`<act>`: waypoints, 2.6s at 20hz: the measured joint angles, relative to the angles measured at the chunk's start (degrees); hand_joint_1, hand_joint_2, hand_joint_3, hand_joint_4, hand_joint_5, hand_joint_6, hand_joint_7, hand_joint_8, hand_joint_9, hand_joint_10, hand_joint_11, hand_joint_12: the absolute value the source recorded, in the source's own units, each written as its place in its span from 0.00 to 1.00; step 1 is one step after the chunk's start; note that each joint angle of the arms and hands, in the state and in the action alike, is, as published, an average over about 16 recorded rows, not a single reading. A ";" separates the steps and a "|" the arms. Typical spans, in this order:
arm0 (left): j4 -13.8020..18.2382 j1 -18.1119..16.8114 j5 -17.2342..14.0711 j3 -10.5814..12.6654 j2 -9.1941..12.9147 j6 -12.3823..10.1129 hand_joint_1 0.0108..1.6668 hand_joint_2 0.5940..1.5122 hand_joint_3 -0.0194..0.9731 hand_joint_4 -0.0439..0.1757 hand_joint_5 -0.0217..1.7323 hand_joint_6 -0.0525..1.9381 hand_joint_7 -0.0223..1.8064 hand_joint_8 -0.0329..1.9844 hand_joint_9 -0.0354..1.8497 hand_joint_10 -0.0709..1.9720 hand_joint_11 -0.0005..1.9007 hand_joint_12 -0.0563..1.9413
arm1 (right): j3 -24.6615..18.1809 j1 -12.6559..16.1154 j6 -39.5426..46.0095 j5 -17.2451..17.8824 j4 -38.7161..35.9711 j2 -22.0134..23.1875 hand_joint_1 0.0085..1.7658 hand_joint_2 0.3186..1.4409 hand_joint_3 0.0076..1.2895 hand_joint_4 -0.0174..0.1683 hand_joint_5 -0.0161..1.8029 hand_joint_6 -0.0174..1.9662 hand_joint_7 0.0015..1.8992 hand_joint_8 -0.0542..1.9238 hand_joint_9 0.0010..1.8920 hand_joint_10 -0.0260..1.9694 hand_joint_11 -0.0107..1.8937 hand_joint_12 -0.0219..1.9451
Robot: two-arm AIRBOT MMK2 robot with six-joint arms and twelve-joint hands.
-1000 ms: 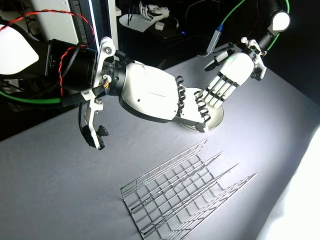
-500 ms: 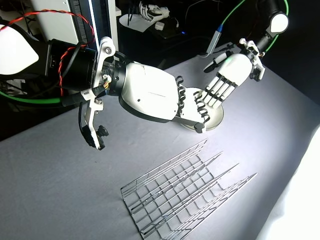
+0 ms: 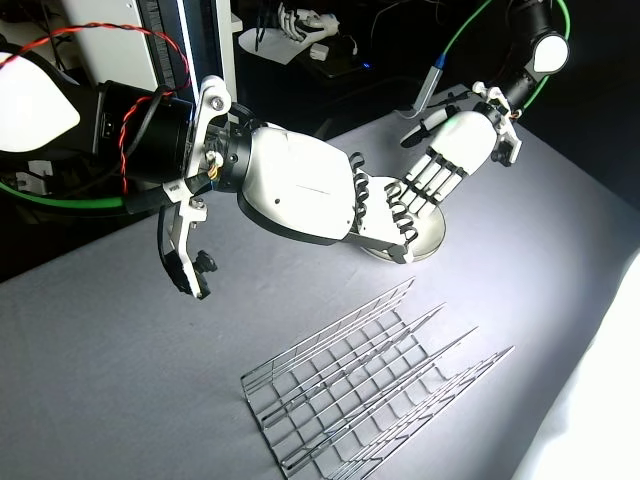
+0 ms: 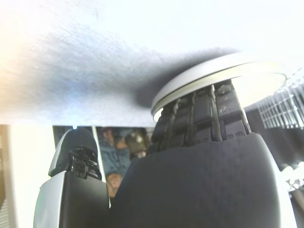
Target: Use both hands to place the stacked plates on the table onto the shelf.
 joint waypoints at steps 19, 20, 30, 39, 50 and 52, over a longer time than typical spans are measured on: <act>-4.70 -0.69 4.84 -4.05 -4.55 0.28 0.00 0.65 0.03 0.18 0.02 0.01 0.01 0.01 0.03 0.04 0.01 0.03 | 0.08 -2.58 -0.07 5.39 -0.53 0.10 0.25 0.70 0.00 0.10 0.11 0.01 0.09 0.03 0.07 0.03 0.01 0.19; -4.71 -0.75 4.89 -4.03 -4.64 0.28 0.00 0.65 0.03 0.18 0.02 0.01 0.01 0.01 0.03 0.04 0.01 0.03 | 0.19 -3.09 -0.07 6.45 -0.66 0.10 0.28 0.67 0.01 0.10 0.10 0.01 0.08 0.03 0.06 0.03 0.01 0.17; -4.72 -0.87 4.97 -3.98 -4.81 0.28 0.00 0.66 0.03 0.18 0.02 0.01 0.01 0.01 0.03 0.04 0.01 0.03 | 4.65 -10.12 0.13 20.81 -4.34 -1.22 0.55 0.36 0.00 0.10 0.02 0.01 0.01 0.03 0.01 0.02 0.01 0.02; -4.67 -0.91 4.94 -3.98 -4.75 0.26 0.00 0.65 0.03 0.18 0.01 0.01 0.01 0.01 0.03 0.04 0.01 0.03 | 12.77 -13.53 0.55 31.47 -8.83 -6.52 0.57 0.30 0.01 0.10 0.02 0.01 0.01 0.03 0.01 0.02 0.01 0.02; -4.26 -1.25 4.83 -3.82 -4.84 0.11 0.00 0.66 0.03 0.18 0.01 0.01 0.01 0.01 0.03 0.04 0.01 0.03 | 20.37 -15.17 1.09 32.52 -10.26 -15.16 0.56 0.31 0.01 0.10 0.02 0.01 0.01 0.03 0.01 0.03 0.01 0.02; -4.17 -1.34 4.80 -3.77 -4.87 0.09 0.00 0.66 0.03 0.18 0.01 0.01 0.01 0.01 0.03 0.04 0.01 0.03 | 21.22 -15.25 1.14 31.82 -10.25 -16.71 0.56 0.31 0.01 0.09 0.02 0.01 0.01 0.03 0.01 0.02 0.01 0.02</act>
